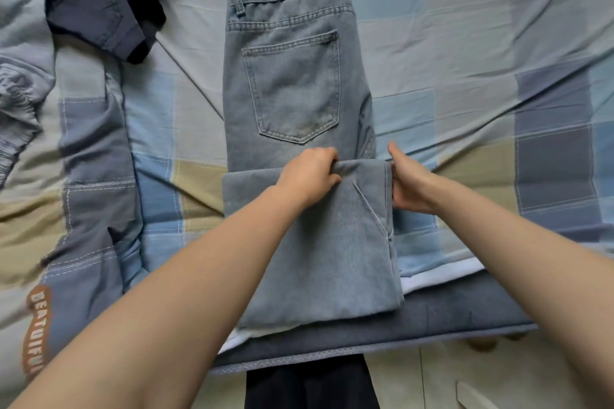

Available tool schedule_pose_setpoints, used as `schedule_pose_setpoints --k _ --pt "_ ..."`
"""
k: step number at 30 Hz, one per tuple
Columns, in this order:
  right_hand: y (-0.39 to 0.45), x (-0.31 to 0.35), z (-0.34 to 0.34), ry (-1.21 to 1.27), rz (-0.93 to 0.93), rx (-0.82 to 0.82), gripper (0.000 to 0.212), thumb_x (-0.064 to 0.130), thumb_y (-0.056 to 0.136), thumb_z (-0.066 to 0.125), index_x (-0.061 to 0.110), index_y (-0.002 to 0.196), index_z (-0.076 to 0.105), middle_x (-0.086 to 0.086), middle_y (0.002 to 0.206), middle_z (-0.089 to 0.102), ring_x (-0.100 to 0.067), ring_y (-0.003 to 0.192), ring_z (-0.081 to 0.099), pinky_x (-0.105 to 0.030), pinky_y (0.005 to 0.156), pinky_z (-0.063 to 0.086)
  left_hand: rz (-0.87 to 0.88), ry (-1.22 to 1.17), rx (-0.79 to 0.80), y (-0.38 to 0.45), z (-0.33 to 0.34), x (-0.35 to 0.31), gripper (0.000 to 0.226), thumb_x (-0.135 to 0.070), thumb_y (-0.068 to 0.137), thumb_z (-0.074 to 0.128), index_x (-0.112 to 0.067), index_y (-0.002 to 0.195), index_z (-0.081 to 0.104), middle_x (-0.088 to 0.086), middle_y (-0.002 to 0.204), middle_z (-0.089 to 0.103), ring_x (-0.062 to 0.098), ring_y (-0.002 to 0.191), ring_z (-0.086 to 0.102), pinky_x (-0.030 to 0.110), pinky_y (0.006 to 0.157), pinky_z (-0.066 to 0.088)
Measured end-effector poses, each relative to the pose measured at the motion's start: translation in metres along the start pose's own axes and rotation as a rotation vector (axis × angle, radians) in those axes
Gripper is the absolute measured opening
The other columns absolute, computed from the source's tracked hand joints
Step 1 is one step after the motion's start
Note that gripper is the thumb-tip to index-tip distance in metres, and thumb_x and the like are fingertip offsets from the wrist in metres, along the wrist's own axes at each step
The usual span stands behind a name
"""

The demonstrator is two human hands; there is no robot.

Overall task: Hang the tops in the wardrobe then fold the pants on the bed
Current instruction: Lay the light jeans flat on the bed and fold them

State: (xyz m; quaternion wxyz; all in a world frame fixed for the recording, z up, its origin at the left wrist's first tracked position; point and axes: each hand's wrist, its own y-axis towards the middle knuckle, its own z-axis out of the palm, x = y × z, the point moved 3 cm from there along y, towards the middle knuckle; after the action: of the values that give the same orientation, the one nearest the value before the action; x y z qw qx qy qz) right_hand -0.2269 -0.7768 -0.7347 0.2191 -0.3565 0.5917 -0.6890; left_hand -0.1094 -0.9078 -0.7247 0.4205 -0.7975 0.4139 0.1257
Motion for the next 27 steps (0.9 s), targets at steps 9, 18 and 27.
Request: schedule_pose_setpoints --k 9,18,27 --pt "-0.058 -0.014 0.0 -1.95 -1.582 -0.248 0.052 0.005 0.088 0.036 0.012 0.136 0.053 -0.012 0.14 0.052 -0.034 0.13 0.048 -0.051 0.105 0.041 0.301 0.431 -0.268 -0.08 -0.039 0.08 0.053 0.005 0.078 0.048 -0.003 0.129 0.06 0.017 0.129 0.06 0.04 0.117 0.057 0.047 0.091 0.051" --pt "-0.001 -0.012 -0.006 -2.388 -1.623 -0.124 0.052 0.014 0.098 0.032 0.025 0.149 0.033 -0.008 0.153 0.036 -0.031 0.138 0.037 -0.05 0.107 0.038 0.646 0.997 0.057 -0.089 -0.025 0.137 0.068 -0.015 0.085 0.031 -0.026 0.152 0.029 0.002 0.158 0.023 0.035 0.144 0.029 0.051 0.115 0.031" --pt "0.001 -0.01 0.002 -2.273 -1.553 -0.034 0.054 0.015 0.094 0.032 0.023 0.147 0.037 -0.009 0.151 0.039 -0.033 0.138 0.037 -0.053 0.107 0.036 0.702 0.95 0.021 -0.081 -0.018 0.132 0.057 -0.024 0.094 0.034 -0.027 0.151 0.034 0.007 0.157 0.031 0.044 0.143 0.027 0.057 0.113 0.03"
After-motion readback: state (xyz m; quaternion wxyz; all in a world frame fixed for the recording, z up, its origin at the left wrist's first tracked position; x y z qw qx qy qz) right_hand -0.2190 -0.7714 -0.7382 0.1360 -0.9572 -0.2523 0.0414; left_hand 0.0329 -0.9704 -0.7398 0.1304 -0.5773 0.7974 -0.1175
